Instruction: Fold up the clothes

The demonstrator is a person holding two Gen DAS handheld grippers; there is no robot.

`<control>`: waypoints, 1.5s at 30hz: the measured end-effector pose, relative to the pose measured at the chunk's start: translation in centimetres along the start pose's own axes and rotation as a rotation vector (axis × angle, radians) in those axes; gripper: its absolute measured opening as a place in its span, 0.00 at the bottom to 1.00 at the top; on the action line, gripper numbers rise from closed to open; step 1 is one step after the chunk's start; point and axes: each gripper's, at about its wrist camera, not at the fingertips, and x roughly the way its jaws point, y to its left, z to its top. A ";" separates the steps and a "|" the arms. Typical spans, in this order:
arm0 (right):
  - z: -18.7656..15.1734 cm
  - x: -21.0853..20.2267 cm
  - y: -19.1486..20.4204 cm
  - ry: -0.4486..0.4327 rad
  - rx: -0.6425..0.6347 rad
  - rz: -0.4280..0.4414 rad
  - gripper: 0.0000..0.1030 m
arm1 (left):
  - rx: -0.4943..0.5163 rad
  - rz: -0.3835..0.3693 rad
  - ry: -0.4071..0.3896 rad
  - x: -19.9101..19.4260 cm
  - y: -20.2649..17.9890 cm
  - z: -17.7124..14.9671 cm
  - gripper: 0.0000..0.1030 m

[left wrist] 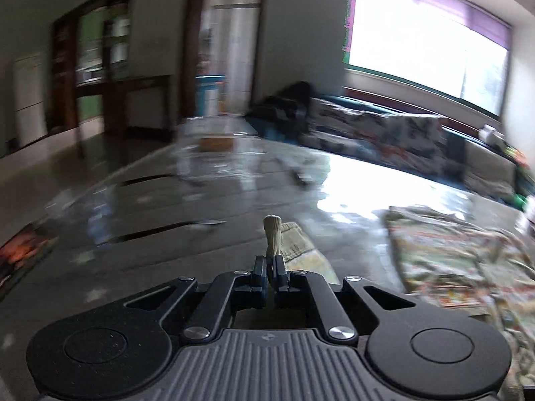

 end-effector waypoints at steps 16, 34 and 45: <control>0.0 0.3 0.0 0.010 -0.005 -0.018 0.98 | -0.109 0.101 0.072 -1.7 3.7 -1.5 0.09; -0.6 -2.0 -1.0 -0.034 0.038 -0.021 1.00 | 0.135 0.035 0.134 1.5 -3.4 -2.7 0.53; -1.9 -3.9 -4.1 -0.071 0.157 -0.095 1.00 | 0.184 -0.175 0.129 -1.0 -8.6 -2.3 0.57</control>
